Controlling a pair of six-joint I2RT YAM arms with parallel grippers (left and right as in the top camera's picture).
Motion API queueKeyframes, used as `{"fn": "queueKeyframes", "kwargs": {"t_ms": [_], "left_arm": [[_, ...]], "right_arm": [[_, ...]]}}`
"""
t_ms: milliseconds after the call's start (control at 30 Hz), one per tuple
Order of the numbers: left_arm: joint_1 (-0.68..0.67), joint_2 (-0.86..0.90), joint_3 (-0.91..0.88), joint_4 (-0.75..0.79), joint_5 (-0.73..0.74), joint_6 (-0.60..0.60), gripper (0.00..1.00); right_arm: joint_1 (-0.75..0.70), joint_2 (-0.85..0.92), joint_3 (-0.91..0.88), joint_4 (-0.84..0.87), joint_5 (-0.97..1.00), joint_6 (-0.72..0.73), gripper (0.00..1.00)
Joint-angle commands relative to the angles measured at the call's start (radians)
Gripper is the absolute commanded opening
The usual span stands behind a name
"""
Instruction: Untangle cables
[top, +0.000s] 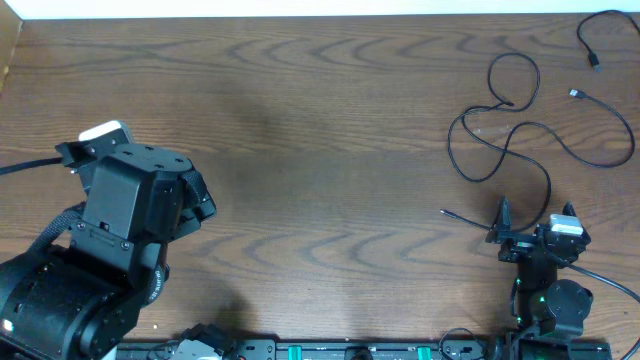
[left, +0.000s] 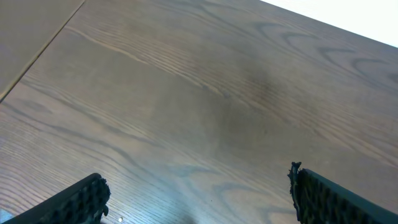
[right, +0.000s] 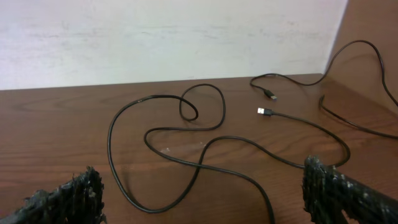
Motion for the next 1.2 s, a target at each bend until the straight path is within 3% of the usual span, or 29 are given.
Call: {"fn": "queueKeyframes", "kwargs": {"t_ms": [0, 667, 1167], "left_arm": [[0.005, 0.000, -0.005, -0.078, -0.005, -0.009, 0.95], [0.007, -0.032, -0.007, -0.076, -0.010, -0.009, 0.95], [0.180, -0.239, -0.015, 0.029, 0.199, -0.010, 0.95]], "right_arm": [[-0.007, -0.009, -0.001, -0.005, -0.006, 0.003, 0.99], [-0.007, -0.009, -0.001, -0.005, -0.006, 0.003, 0.99], [-0.007, -0.009, -0.001, -0.005, -0.006, 0.003, 0.99]]}}
